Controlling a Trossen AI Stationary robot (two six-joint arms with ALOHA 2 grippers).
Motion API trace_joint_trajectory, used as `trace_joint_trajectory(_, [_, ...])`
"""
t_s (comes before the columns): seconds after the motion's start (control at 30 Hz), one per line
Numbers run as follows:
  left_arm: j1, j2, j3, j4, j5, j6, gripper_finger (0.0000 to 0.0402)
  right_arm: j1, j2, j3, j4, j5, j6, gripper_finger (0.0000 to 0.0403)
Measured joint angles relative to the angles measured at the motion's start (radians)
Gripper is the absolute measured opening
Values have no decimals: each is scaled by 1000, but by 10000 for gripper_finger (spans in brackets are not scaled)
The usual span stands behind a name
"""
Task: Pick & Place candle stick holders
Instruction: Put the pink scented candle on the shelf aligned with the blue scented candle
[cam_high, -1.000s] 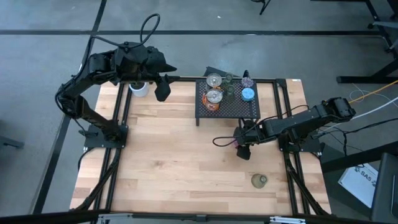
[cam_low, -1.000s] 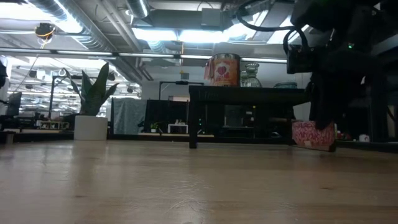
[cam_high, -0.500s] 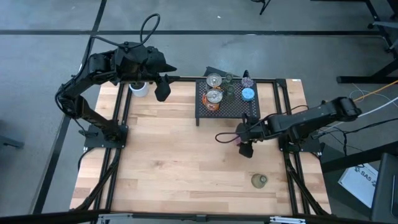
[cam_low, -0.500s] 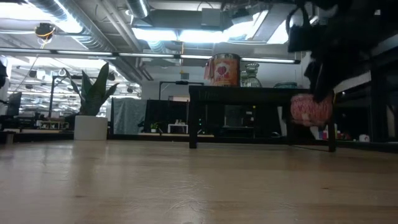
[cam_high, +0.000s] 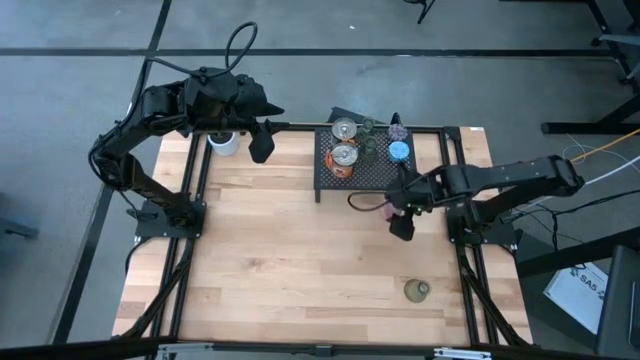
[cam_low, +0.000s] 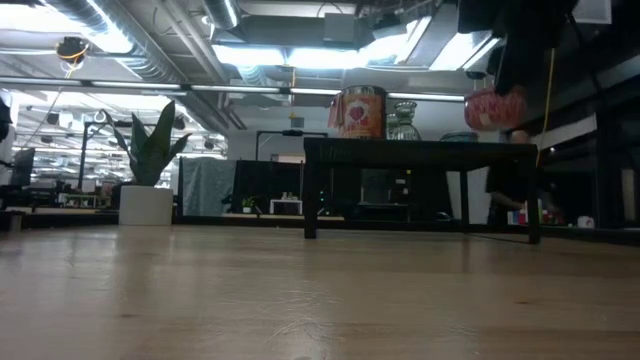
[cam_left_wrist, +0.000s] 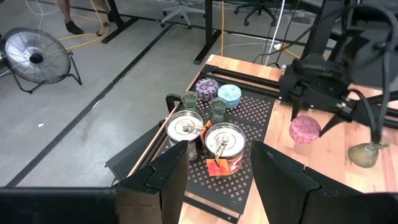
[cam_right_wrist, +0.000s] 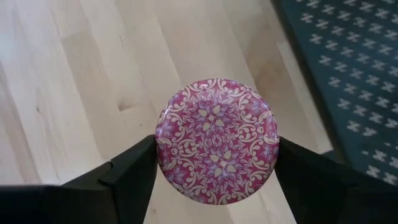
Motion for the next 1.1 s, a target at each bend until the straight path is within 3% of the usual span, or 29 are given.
trace_joint_trajectory(0.27, [0,0,0,0,0,0,168,-116,0,86,-104,-73,1,295])
trace_joint_trajectory(0.87, [0,0,0,0,0,0,169,-430,-6,98,-186,-72,5,295])
trace_joint_trajectory(1.1, [0,0,0,0,0,0,169,-496,-6,98,-184,-73,12,295])
